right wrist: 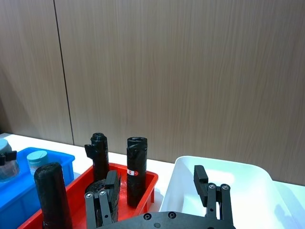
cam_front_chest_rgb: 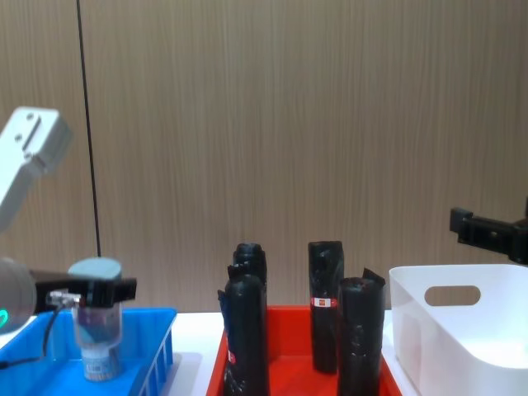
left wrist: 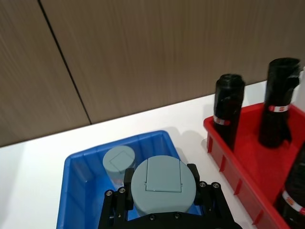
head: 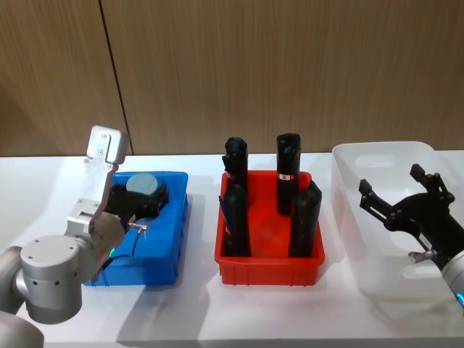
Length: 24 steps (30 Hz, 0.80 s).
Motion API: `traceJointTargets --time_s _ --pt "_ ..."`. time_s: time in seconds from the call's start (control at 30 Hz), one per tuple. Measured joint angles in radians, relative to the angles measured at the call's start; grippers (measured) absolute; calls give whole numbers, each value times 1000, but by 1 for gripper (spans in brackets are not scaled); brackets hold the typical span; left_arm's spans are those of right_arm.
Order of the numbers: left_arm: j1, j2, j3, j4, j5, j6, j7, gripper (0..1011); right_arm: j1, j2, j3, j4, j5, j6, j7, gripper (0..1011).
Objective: Pick the cotton swabs from the blue box and place them into the white box.
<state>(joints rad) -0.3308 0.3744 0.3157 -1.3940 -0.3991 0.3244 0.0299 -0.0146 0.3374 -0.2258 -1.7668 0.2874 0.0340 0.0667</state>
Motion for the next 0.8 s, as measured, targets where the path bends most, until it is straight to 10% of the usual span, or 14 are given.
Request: traceJointTargets --time_s 0.8 --pt "99 100 -33 -189 -109 -49 -286 666 0 0 0 0 0 0 0 1002"
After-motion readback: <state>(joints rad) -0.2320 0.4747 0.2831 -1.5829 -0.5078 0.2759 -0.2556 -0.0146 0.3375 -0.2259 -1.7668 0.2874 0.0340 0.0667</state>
